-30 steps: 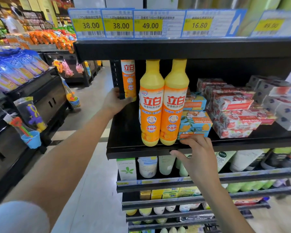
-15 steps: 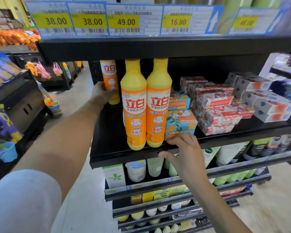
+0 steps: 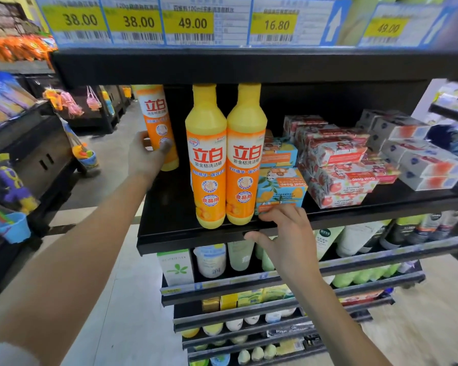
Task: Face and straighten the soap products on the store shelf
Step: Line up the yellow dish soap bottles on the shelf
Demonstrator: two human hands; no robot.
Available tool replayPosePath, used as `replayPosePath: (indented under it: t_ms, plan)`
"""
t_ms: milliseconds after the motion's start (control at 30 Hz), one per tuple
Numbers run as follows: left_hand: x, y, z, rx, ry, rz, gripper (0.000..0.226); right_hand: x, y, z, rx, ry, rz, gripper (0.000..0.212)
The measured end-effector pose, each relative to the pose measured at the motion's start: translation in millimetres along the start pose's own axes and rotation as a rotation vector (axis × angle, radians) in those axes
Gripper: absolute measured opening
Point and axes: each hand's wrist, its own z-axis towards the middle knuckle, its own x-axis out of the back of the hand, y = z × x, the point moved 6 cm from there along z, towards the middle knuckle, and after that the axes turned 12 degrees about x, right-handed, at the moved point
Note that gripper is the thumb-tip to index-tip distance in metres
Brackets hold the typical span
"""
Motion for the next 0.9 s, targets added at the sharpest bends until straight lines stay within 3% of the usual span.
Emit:
replayPosePath:
  t_ms: [200,400,533,667,800,900]
  plan:
    - [36,-31,-31,0.116,-0.019,-0.18,0.063,-2,0,1,0.002,-0.007,0.013,0.047]
    - [76,-34,-103,0.189,0.0,-0.248,0.054,-3,2,-3,0.006,-0.012,0.072,0.048]
    - [90,-39,-151,0.195,-0.033,-0.234,0.059,9,-3,-13,-0.087,0.054,0.281,0.045]
    - [91,-60,-189,0.246,-0.067,-0.208,0.075,30,-45,-25,-0.065,0.2,0.575,0.02]
    - [82,-83,-216,0.282,-0.095,-0.191,0.079,23,-94,-20,-0.063,0.003,0.921,0.008]
    - [75,-91,-229,0.249,-0.133,-0.176,0.077,2,-119,-17,-0.154,-0.28,1.051,0.033]
